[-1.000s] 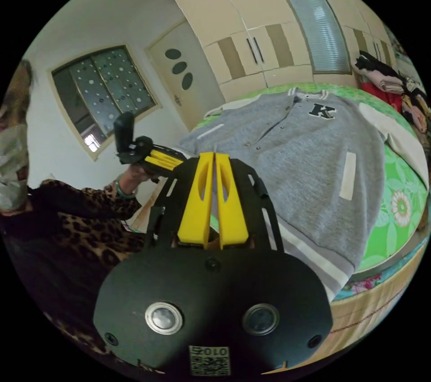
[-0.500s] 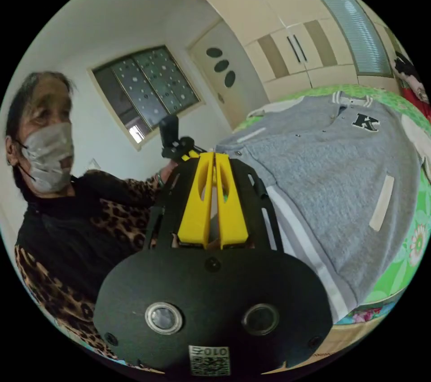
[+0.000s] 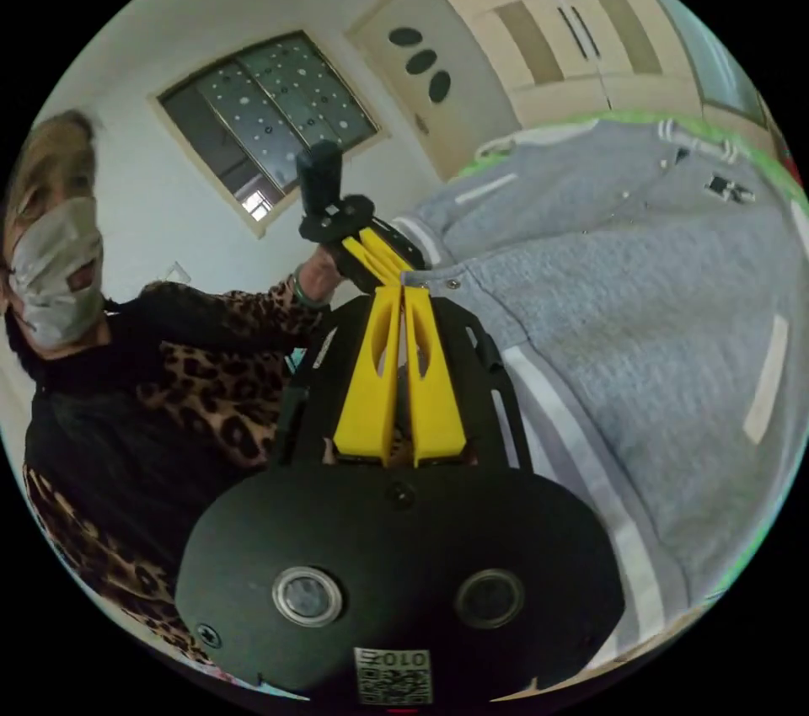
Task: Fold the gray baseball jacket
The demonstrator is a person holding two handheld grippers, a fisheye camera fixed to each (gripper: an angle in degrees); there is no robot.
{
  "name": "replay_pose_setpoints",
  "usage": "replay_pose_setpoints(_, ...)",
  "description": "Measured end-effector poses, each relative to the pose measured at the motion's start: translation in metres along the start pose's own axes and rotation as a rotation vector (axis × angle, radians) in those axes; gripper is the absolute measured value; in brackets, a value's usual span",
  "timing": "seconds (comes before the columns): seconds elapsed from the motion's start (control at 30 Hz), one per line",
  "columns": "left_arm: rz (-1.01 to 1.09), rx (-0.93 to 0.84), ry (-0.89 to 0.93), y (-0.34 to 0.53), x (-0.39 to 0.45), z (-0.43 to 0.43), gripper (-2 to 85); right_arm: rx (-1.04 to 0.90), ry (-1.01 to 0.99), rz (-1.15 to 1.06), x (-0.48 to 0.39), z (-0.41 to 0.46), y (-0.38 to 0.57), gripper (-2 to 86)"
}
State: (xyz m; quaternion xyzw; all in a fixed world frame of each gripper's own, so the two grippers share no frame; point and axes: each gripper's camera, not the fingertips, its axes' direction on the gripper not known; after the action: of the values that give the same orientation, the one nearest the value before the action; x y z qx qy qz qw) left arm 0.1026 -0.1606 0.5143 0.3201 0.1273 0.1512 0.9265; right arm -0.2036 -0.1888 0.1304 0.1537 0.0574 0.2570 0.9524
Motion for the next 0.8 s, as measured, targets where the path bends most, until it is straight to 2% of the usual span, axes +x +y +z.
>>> replay_pose_setpoints(0.13, 0.006, 0.034, 0.024, -0.002, -0.006, -0.011, -0.2, 0.253, -0.170, -0.019, 0.012, -0.045, -0.015, 7.1)
replay_pose_setpoints(0.2, 0.019, 0.038, 0.025, -0.006, -0.008, -0.017, -0.2, 0.302, -0.119, -0.101, -0.001, -0.064, -0.026, 6.4)
replay_pose_setpoints(0.3, 0.021, 0.016, 0.036, -0.008, -0.014, -0.010, -0.2, 0.175, -0.053, -0.112, -0.001, -0.039, -0.037, 5.2)
replay_pose_setpoints(0.37, 0.017, -0.009, 0.047, -0.007, -0.019, 0.000, -0.2, -0.027, -0.045, 0.009, 0.024, 0.021, -0.038, 4.0)
replay_pose_setpoints(0.5, 0.002, -0.029, 0.059, -0.003, -0.028, 0.007, -0.2, -0.205, 0.009, 0.074, 0.038, 0.068, -0.042, 3.9)
replay_pose_setpoints(0.6, 0.000, -0.013, 0.071, 0.000, -0.033, 0.007, -0.2, -0.349, -0.195, -0.040, 0.034, 0.070, -0.055, 4.2)
replay_pose_setpoints(0.63, 0.001, -0.011, 0.077, 0.000, -0.035, 0.006, -0.2, -0.394, -0.308, -0.156, 0.026, 0.062, -0.063, 3.9)
replay_pose_setpoints(0.7, -0.001, 0.001, 0.108, 0.002, -0.043, 0.007, -0.2, -0.298, -0.270, -0.203, 0.024, 0.034, -0.083, 3.6)
replay_pose_setpoints(0.8, -0.018, 0.020, 0.149, 0.005, -0.053, 0.007, -0.2, -0.131, -0.059, -0.096, 0.057, -0.009, -0.133, 3.8)
